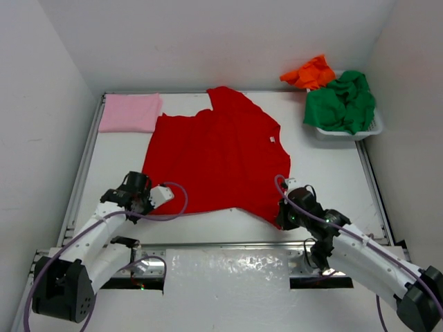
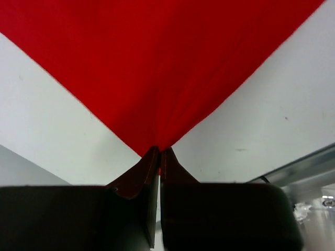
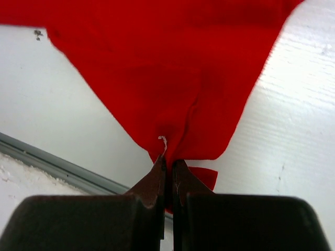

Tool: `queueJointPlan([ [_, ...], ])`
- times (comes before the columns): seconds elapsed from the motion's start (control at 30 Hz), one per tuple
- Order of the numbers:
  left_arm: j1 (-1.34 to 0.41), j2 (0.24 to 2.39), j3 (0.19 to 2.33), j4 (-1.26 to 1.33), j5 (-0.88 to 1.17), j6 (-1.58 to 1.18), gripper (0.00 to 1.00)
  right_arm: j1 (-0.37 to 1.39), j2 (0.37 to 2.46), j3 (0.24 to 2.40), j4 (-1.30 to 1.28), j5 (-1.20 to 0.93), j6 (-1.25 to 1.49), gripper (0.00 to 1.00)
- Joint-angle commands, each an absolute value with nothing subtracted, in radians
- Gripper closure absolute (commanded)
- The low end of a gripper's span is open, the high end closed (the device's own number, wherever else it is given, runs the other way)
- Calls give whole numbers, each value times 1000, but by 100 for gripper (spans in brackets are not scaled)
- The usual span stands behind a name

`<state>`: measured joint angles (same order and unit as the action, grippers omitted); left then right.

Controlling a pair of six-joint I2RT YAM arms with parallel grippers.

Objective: Fold and stack the t-shirts
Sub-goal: Flatten out the tshirt

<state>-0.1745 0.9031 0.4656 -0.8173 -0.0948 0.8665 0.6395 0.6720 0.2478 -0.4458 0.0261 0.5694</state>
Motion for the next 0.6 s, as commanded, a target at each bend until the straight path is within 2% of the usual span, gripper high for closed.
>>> queueJointPlan([
  [0.0, -178, 865, 503, -814, -133, 854, 100, 649, 644, 330, -558, 54, 574, 100],
  [0.17, -178, 831, 494, -773, -132, 831, 100, 647, 546, 322, -623, 74, 661, 100],
  [0.33, -178, 945, 560, -773, -124, 818, 100, 647, 623, 333, -672, 72, 710, 100],
  [0.43, -178, 980, 572, -691, -115, 822, 100, 641, 667, 319, -564, 70, 715, 100],
  [0.47, -176, 1008, 604, -649, -107, 821, 100, 628, 751, 368, -514, 98, 668, 100],
  [0.5, -178, 1049, 647, -581, -79, 816, 100, 539, 823, 421, -417, 83, 622, 100],
  [0.53, -178, 1180, 795, -559, -63, 802, 100, 464, 918, 601, -382, 34, 535, 100],
  [0.57, -179, 1272, 902, -548, -52, 784, 100, 390, 1147, 733, -365, -100, 505, 100],
])
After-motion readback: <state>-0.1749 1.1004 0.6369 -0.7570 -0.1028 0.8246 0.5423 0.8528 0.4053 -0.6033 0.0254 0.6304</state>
